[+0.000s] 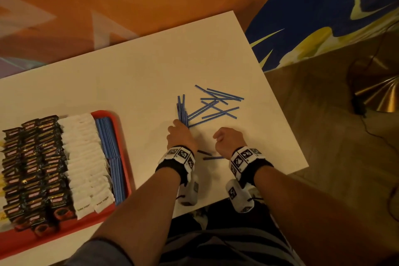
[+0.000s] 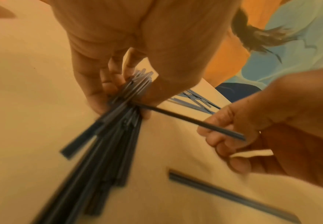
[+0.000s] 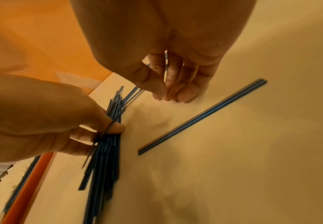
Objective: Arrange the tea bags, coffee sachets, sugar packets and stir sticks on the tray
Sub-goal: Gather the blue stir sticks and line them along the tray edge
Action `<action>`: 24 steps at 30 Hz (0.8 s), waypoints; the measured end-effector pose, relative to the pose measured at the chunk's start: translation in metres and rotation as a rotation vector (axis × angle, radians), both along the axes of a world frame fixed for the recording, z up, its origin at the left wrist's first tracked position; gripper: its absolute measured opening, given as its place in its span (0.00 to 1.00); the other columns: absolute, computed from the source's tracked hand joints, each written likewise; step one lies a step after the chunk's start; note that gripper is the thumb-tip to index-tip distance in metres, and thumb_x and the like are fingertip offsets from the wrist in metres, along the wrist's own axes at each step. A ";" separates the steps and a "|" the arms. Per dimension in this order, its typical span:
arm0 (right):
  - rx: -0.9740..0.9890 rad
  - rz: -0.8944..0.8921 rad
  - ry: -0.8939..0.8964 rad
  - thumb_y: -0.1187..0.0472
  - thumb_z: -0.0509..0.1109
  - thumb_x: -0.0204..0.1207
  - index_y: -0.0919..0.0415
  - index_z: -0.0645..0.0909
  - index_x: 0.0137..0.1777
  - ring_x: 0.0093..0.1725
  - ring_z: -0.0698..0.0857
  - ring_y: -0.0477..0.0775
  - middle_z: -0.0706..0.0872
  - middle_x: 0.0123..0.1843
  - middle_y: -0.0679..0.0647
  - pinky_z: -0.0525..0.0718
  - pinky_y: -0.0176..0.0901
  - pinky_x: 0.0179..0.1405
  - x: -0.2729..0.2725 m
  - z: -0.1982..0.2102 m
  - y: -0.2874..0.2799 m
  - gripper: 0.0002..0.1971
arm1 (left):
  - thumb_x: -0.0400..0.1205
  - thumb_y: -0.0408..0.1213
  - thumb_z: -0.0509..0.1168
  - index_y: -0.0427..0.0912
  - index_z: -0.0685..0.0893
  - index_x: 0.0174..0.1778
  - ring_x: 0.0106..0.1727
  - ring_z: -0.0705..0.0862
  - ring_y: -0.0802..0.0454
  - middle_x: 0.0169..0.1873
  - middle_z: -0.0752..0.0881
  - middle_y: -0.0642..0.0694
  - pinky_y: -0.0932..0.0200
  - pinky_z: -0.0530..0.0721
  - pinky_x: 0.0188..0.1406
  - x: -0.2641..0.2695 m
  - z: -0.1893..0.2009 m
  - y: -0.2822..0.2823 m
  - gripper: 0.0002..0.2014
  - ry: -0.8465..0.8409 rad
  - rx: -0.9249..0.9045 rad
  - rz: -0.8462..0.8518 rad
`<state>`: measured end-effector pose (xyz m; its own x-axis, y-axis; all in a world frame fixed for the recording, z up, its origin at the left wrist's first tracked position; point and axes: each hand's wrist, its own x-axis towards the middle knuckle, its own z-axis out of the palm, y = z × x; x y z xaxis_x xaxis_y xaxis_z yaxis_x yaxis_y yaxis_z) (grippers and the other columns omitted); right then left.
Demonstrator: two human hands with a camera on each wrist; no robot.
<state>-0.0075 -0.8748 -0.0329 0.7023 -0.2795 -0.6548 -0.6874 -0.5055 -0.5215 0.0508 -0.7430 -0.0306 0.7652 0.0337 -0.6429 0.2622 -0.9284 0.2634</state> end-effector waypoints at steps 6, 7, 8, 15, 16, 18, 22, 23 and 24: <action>0.018 0.013 -0.019 0.69 0.61 0.75 0.56 0.86 0.53 0.60 0.82 0.54 0.84 0.61 0.53 0.76 0.34 0.52 -0.001 -0.001 -0.001 0.14 | 0.82 0.30 0.67 0.30 0.56 0.81 0.77 0.72 0.34 0.76 0.70 0.32 0.47 0.73 0.73 0.011 -0.006 -0.007 0.35 0.008 0.035 0.019; 0.015 0.023 -0.022 0.69 0.61 0.75 0.56 0.86 0.53 0.61 0.82 0.54 0.84 0.61 0.53 0.76 0.35 0.52 -0.001 -0.001 -0.002 0.15 | 0.83 0.31 0.66 0.30 0.58 0.80 0.76 0.72 0.36 0.76 0.70 0.32 0.47 0.72 0.74 0.012 -0.007 -0.008 0.33 0.010 0.064 -0.027; 0.014 0.035 -0.023 0.69 0.61 0.76 0.56 0.86 0.53 0.61 0.82 0.54 0.84 0.61 0.53 0.76 0.35 0.53 -0.001 -0.002 -0.004 0.15 | 0.84 0.32 0.66 0.30 0.62 0.79 0.75 0.73 0.37 0.75 0.71 0.33 0.48 0.73 0.74 0.013 -0.008 -0.008 0.30 0.010 0.092 -0.072; 0.025 0.087 -0.023 0.66 0.61 0.79 0.54 0.86 0.55 0.62 0.82 0.53 0.85 0.62 0.52 0.74 0.32 0.53 0.000 -0.006 -0.010 0.14 | 0.87 0.33 0.62 0.29 0.61 0.78 0.75 0.70 0.39 0.75 0.68 0.35 0.48 0.70 0.75 0.018 -0.013 -0.015 0.26 0.017 0.185 -0.131; 0.025 0.091 -0.024 0.65 0.61 0.79 0.54 0.86 0.54 0.62 0.82 0.53 0.85 0.62 0.52 0.73 0.32 0.53 0.000 -0.006 -0.011 0.13 | 0.87 0.33 0.61 0.28 0.59 0.78 0.76 0.70 0.39 0.75 0.68 0.34 0.49 0.69 0.75 0.020 -0.013 -0.014 0.26 0.022 0.170 -0.097; 0.034 0.092 -0.024 0.65 0.60 0.80 0.53 0.86 0.53 0.62 0.82 0.53 0.85 0.62 0.51 0.73 0.32 0.53 0.001 -0.007 -0.012 0.13 | 0.88 0.34 0.60 0.28 0.60 0.78 0.77 0.70 0.38 0.76 0.68 0.33 0.49 0.69 0.76 0.024 -0.013 -0.010 0.25 0.037 0.112 -0.014; 0.055 0.076 -0.010 0.67 0.60 0.79 0.51 0.85 0.49 0.62 0.82 0.53 0.84 0.63 0.51 0.74 0.33 0.52 0.002 -0.009 -0.013 0.14 | 0.89 0.38 0.57 0.27 0.70 0.72 0.73 0.76 0.34 0.72 0.76 0.30 0.47 0.76 0.70 0.034 -0.017 0.001 0.20 0.070 -0.052 0.181; 0.052 0.075 -0.008 0.67 0.60 0.79 0.51 0.85 0.48 0.61 0.82 0.53 0.84 0.62 0.51 0.75 0.34 0.51 0.002 -0.009 -0.014 0.14 | 0.90 0.38 0.55 0.26 0.72 0.71 0.70 0.77 0.34 0.71 0.77 0.30 0.47 0.77 0.67 0.035 -0.017 0.004 0.20 0.063 -0.110 0.246; 0.050 0.074 -0.009 0.67 0.59 0.79 0.50 0.85 0.48 0.61 0.82 0.53 0.84 0.62 0.51 0.75 0.34 0.51 0.002 -0.009 -0.014 0.14 | 0.90 0.37 0.54 0.27 0.72 0.71 0.69 0.78 0.33 0.69 0.78 0.30 0.49 0.77 0.63 0.036 -0.016 0.006 0.19 0.055 -0.163 0.313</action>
<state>-0.0055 -0.8887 -0.0421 0.7254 -0.1937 -0.6605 -0.6445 -0.5280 -0.5531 0.0870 -0.7366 -0.0467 0.6981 0.1545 -0.6991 0.5450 -0.7478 0.3790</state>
